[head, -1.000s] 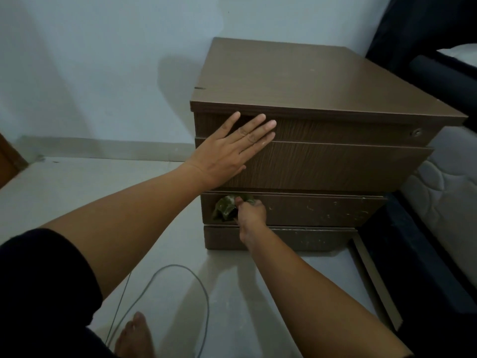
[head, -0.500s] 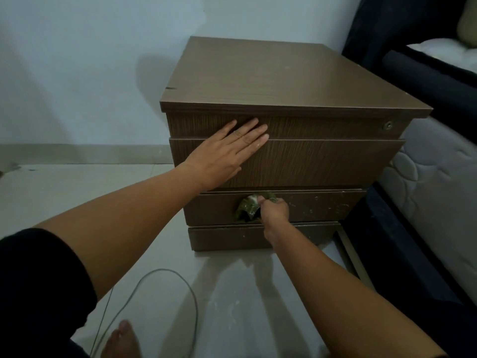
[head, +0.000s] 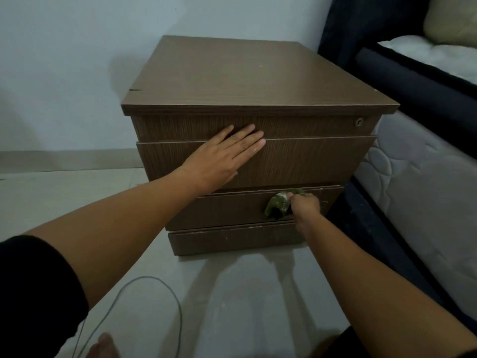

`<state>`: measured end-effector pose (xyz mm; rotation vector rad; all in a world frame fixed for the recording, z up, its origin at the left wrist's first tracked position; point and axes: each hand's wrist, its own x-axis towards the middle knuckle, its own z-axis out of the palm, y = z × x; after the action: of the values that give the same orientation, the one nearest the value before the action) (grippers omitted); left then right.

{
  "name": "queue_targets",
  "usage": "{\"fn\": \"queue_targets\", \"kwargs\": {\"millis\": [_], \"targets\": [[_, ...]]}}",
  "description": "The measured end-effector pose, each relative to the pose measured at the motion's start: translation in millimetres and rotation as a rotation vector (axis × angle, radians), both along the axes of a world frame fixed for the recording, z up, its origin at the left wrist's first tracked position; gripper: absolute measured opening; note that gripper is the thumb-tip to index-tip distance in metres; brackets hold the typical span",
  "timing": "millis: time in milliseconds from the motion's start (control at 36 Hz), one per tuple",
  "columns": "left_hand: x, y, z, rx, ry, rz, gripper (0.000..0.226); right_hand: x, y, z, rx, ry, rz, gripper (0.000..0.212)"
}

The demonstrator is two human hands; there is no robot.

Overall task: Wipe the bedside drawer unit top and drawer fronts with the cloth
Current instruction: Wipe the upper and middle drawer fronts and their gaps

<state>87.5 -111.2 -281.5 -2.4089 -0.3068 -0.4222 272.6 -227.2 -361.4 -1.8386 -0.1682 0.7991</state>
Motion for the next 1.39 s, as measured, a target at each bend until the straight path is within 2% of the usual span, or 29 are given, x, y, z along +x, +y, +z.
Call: {"fn": "queue_targets", "kwargs": {"millis": [139, 417, 778, 917, 1028, 1167, 1250, 1389], "targets": [[5.6, -2.9, -2.9, -0.018, -0.040, -0.015, 0.086, 34.3, -11.9, 1.9, 0.004, -0.012, -0.071, 0.052], [9.2, -7.1, -4.2, -0.040, -0.042, -0.002, 0.084, 70.9, -23.8, -4.8, -0.008, -0.052, -0.146, 0.048], [9.7, -12.2, -3.5, -0.069, -0.059, -0.001, 0.088, 102.7, -57.8, -12.1, 0.038, -0.013, -0.447, 0.048], [8.6, -12.1, 0.0, -0.064, -0.034, 0.009, 0.084, 100.6, -61.7, -22.6, 0.062, 0.133, -0.462, 0.049], [6.5, -12.0, -0.3, -0.073, 0.002, 0.024, 0.083, 92.4, -61.7, -25.7, 0.065, 0.174, -0.448, 0.030], [4.2, -9.7, 1.4, -0.074, 0.019, 0.004, 0.082, 89.1, -50.8, -33.1, 0.035, 0.210, -0.366, 0.025], [1.2, -7.3, 1.9, -0.079, 0.022, 0.001, 0.082, 87.0, -39.6, -38.8, -0.029, 0.136, -0.326, 0.038], [-3.3, -5.3, 4.3, -0.074, 0.024, -0.010, 0.080, 79.8, -19.2, -39.4, -0.040, 0.144, -0.248, 0.039]]}}
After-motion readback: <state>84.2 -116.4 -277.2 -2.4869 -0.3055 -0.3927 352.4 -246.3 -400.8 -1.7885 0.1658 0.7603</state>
